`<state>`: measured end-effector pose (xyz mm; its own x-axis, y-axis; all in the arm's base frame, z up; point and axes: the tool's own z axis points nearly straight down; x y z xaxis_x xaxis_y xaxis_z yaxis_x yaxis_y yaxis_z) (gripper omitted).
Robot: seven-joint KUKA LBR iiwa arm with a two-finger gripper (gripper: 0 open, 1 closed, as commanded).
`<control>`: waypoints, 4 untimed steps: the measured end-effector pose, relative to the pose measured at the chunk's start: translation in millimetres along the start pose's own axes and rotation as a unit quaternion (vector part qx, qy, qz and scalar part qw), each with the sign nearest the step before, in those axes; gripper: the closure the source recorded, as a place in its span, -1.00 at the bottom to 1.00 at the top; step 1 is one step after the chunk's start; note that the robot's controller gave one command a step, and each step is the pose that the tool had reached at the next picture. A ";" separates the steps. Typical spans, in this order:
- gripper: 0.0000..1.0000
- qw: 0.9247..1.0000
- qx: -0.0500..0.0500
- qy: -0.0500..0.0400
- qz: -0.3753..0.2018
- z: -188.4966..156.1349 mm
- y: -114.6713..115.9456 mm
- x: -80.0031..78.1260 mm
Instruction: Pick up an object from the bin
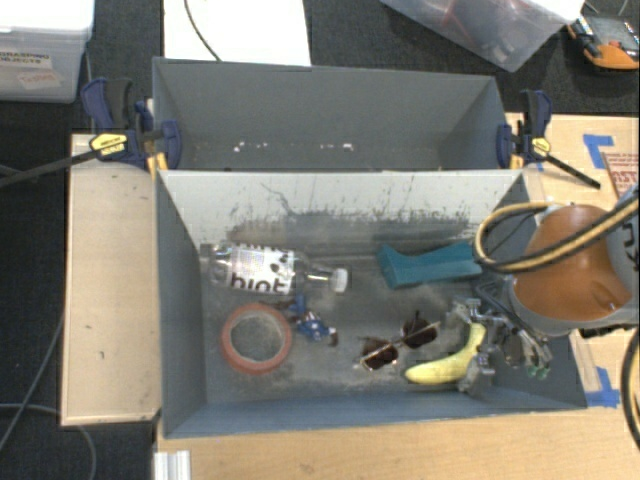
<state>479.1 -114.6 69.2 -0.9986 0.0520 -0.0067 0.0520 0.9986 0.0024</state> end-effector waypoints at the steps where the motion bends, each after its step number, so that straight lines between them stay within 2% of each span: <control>1: -1.00 1.000 0.004 -0.007 -0.003 -20.0 -10.1 -7.8; 3: -1.00 1.000 0.002 -0.004 -0.014 -15.2 -2.4 -11.7; 4: -1.00 0.994 0.003 -0.004 -0.105 -5.6 42.1 -7.3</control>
Offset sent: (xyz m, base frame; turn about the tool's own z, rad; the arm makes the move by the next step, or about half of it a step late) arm 0.0072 0.0095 0.0008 0.0232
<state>488.5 -73.0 75.0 -0.9872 -0.1587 -0.0149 -0.1586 0.9873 -0.0050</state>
